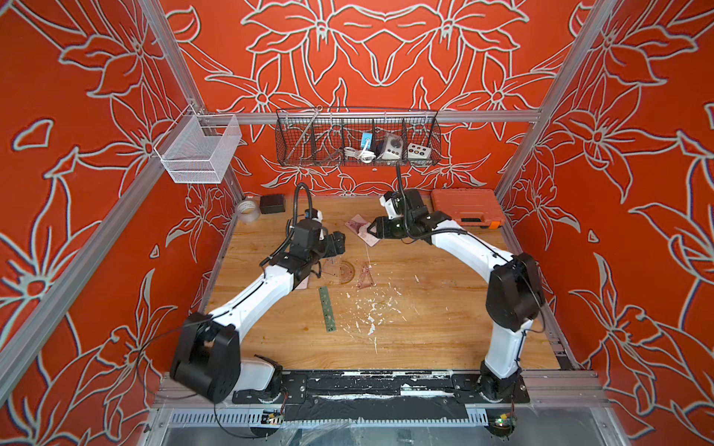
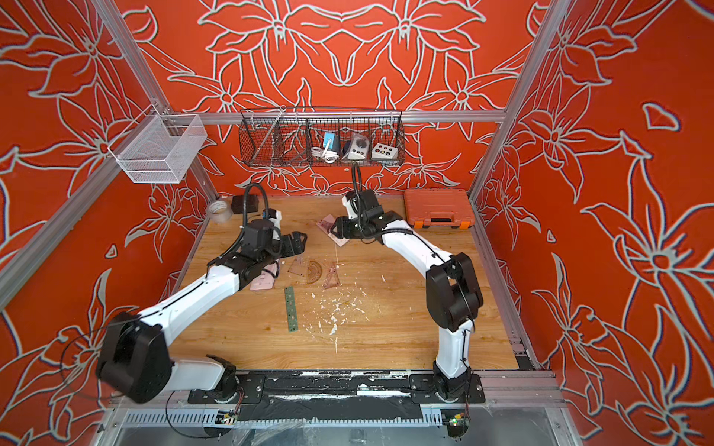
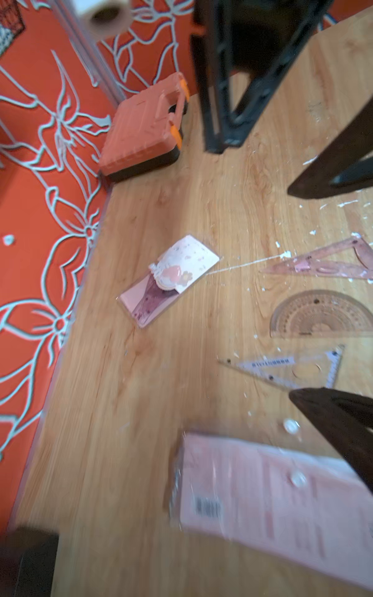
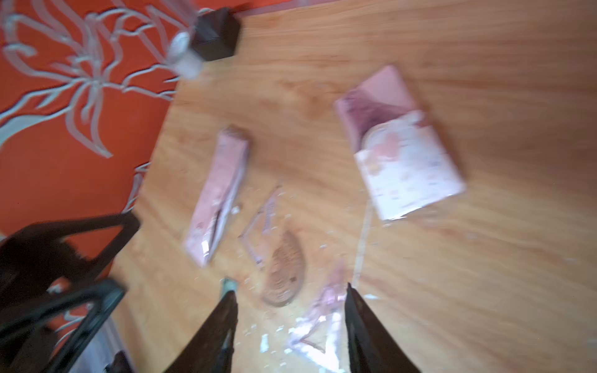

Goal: Open the ruler set and take out the ruler
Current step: Pick up the ruler set bag from the center of the board.

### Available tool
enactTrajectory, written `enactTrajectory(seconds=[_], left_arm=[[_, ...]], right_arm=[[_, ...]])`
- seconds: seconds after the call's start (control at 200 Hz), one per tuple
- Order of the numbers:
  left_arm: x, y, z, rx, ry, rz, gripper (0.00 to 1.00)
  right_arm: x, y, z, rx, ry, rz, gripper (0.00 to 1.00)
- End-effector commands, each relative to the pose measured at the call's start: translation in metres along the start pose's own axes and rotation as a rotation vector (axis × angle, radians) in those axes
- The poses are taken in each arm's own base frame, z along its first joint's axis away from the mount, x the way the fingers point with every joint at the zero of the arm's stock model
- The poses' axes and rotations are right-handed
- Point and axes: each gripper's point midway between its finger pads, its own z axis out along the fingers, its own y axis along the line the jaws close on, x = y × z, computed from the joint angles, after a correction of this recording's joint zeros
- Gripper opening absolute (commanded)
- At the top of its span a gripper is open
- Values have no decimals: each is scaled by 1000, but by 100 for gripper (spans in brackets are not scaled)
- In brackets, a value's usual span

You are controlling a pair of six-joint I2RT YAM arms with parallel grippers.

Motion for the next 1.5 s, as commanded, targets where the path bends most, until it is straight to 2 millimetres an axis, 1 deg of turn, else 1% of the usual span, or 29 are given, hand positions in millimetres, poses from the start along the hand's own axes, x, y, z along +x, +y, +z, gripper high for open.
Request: enactTrajectory(seconds=[0.0, 0.04, 0.08, 0.115, 0.18, 0.25, 0.3, 0.34, 0.375, 0.45, 0.55, 0.621, 0.731, 0.791, 0.841, 0.926, 0.986, 1.031, 1.081, 1.101, 1.246, 1.316, 1.376, 1.441, 1.496], left_arm=[[-1, -24, 27, 97, 67, 21, 89], [-1, -27, 41, 103, 82, 12, 89], [-1, -27, 55, 102, 97, 4, 89], [0, -28, 66, 104, 114, -1, 89], [4, -25, 88, 91, 134, -16, 89], [7, -22, 108, 77, 164, -31, 90], [9, -20, 121, 67, 181, -34, 90], [13, -17, 130, 50, 199, -47, 90], [12, -17, 136, 51, 202, -52, 90], [14, -16, 149, 51, 207, -73, 90], [22, -10, 164, 43, 226, -111, 89], [30, -7, 173, 40, 244, -136, 85], [42, -5, 183, 57, 266, -153, 82], [47, -3, 188, 57, 277, -157, 76], [51, -2, 191, 55, 291, -159, 75], [54, -1, 196, 65, 293, -153, 75], [57, -1, 200, 67, 305, -150, 74], [58, -1, 203, 65, 319, -146, 73], [60, -1, 205, 71, 331, -140, 71], [60, -1, 206, 75, 332, -137, 69], [63, -2, 205, 90, 329, -133, 69], [62, -2, 203, 95, 317, -129, 69], [62, -1, 199, 97, 310, -125, 69], [59, 2, 194, 91, 303, -128, 69], [55, 3, 187, 90, 294, -131, 71]], right_arm=[[9, -30, 21, -18, 118, -26, 55], [0, -41, 28, -14, 121, -35, 56], [-4, -51, 34, -6, 130, -37, 57], [-11, -56, 40, -10, 127, -46, 59], [-14, -72, 55, 1, 153, -31, 60], [-16, -77, 70, -34, 181, -19, 60], [-18, -87, 81, -17, 192, -12, 60], [-18, -92, 91, -16, 200, -7, 60], [-17, -96, 98, -22, 205, -1, 61], [-14, -104, 110, -28, 217, 18, 61], [-10, -110, 123, -43, 213, 33, 62], [-8, -113, 127, -46, 209, 35, 62], [-3, -116, 133, -59, 201, 55, 61], [0, -112, 134, -93, 207, 68, 55], [2, -110, 134, -103, 211, 83, 49], [2, -110, 135, -105, 195, 93, 44], [2, -110, 134, -100, 180, 104, 36], [2, -109, 133, -102, 176, 109, 32], [1, -109, 131, -101, 169, 116, 21], [1, -107, 131, -104, 170, 118, 18], [-1, -102, 123, -113, 149, 146, 0], [-2, -103, 118, -98, 130, 166, 0], [-2, -98, 112, -109, 121, 172, 0], [-2, -97, 103, -89, 112, 177, 0], [-3, -97, 90, -66, 98, 185, 0]])
